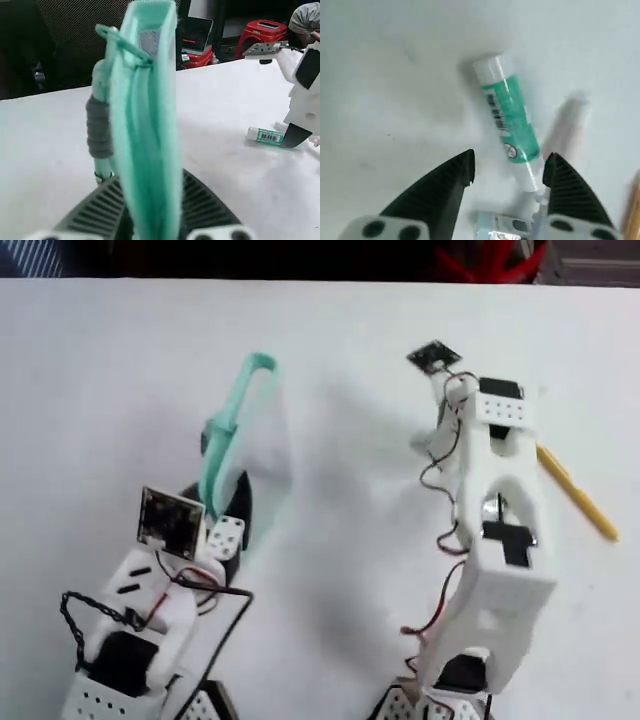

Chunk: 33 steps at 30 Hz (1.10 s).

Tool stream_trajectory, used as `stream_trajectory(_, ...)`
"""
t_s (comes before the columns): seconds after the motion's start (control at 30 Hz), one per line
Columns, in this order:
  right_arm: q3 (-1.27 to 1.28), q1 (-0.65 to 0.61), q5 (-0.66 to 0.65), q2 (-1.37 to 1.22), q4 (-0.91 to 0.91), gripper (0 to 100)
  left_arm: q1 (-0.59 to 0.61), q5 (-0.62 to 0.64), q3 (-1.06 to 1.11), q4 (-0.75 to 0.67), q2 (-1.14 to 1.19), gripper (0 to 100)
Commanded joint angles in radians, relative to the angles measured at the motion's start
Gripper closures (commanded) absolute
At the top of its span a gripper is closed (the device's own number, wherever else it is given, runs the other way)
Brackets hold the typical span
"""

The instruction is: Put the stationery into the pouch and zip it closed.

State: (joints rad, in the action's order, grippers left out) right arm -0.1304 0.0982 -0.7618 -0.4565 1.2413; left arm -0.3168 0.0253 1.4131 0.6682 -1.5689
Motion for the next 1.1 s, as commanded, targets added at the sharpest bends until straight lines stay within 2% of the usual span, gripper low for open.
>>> stream_trajectory(0.0, -0.095, 0.007, -0.086, -0.074, 0.018, 76.9, 0.004, -0.002, -0.005, -0.029, -0.007, 94)
stream_trajectory(0.13, -0.170, 0.008, -0.086, -0.145, 0.018, 78.7, 0.004, -0.025, -0.005, -0.029, -0.007, 94)
stream_trajectory(0.3, -0.199, -0.005, -0.094, -0.173, 0.018, 98.5, 0.004, -0.025, -0.005, -0.029, -0.007, 94)
stream_trajectory(0.43, -0.232, -0.013, -0.089, -0.070, 0.088, 98.1, -0.007, -0.026, -0.005, -0.028, -0.007, 93)
stream_trajectory(0.57, -0.219, -0.079, -0.086, 0.099, 0.183, 97.9, -0.021, -0.021, -0.005, -0.017, -0.007, 85)
stream_trajectory(0.67, -0.173, -0.125, -0.078, 0.248, 0.219, 97.9, -0.019, -0.021, -0.005, -0.009, -0.007, 85)
stream_trajectory(0.9, -0.044, -0.243, 0.137, 0.671, 0.217, 97.9, -0.019, -0.021, -0.005, -0.009, -0.007, 85)
stream_trajectory(1.07, -0.032, -0.412, 0.318, 0.940, 0.140, 97.9, -0.019, -0.021, -0.005, -0.009, -0.007, 85)
